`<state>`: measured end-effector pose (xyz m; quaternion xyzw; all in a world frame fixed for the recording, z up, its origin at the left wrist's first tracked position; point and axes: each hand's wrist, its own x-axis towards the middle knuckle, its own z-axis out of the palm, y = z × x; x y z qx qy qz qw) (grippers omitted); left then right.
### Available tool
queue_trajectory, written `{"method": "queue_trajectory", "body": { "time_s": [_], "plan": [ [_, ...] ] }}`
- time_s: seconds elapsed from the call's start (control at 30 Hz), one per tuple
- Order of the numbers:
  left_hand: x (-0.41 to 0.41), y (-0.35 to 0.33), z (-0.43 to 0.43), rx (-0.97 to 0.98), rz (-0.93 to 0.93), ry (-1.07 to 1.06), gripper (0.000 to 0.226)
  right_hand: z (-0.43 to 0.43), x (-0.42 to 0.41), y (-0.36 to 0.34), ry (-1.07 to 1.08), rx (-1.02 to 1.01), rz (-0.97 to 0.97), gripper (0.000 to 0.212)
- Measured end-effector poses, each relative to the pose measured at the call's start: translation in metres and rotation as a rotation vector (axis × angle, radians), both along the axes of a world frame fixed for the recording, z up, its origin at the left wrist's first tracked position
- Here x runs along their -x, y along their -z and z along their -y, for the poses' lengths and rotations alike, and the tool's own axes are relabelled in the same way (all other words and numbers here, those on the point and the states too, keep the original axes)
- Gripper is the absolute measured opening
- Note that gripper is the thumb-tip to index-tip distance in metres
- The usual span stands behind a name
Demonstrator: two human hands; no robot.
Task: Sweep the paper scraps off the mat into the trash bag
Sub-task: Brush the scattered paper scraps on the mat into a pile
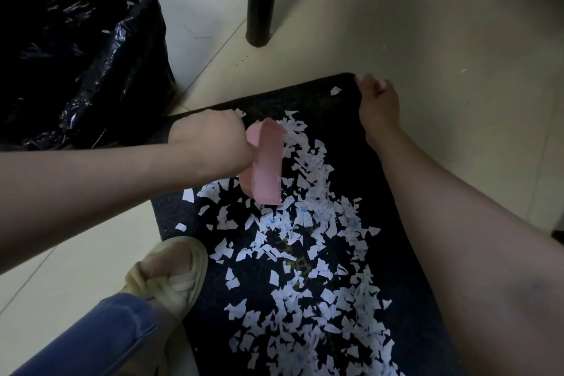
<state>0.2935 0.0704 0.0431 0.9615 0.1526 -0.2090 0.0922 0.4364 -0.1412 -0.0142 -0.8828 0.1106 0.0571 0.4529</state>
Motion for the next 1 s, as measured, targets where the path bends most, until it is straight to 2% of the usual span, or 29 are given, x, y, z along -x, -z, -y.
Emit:
{"method": "queue_trajectory", "body": {
  "time_s": [0.07, 0.13, 0.27, 0.33, 0.4, 0.47, 0.6, 0.77, 1.0],
  "plan": [
    [0.0, 0.0, -0.002, 0.011, -0.012, -0.011, 0.019, 0.001, 0.001, 0.004, -0.132, -0.023, -0.095, 0.029],
    [-0.001, -0.001, -0.003, 0.026, -0.016, -0.024, 0.018, -0.002, 0.004, -0.006, -0.161, 0.022, -0.063, 0.027],
    [-0.005, -0.005, -0.003, 0.049, -0.002, -0.031, 0.017, -0.001, 0.002, -0.03, 0.06, 0.145, 0.152, 0.036],
    [-0.005, -0.005, -0.003, 0.047, 0.002, -0.03, 0.018, -0.002, -0.003, -0.029, 0.129, 0.17, 0.183, 0.04],
    [-0.003, -0.005, -0.003, 0.047, -0.002, -0.027, 0.02, -0.006, -0.006, -0.021, 0.13, 0.08, 0.138, 0.035],
    [0.001, -0.004, -0.005, 0.049, -0.011, -0.03, 0.021, -0.008, -0.008, -0.004, 0.076, -0.084, -0.002, 0.026],
    [0.004, -0.005, -0.008, 0.061, -0.028, -0.046, 0.019, -0.009, 0.008, -0.006, -0.151, -0.141, -0.195, 0.027],
    [0.0, -0.021, 0.003, 0.096, -0.021, -0.063, 0.017, 0.006, 0.016, -0.036, -0.158, -0.047, -0.212, 0.038],
    [0.007, -0.043, 0.032, 0.184, 0.036, -0.043, 0.015, 0.016, 0.064, -0.063, -0.061, 0.154, -0.098, 0.034]
  ]
}}
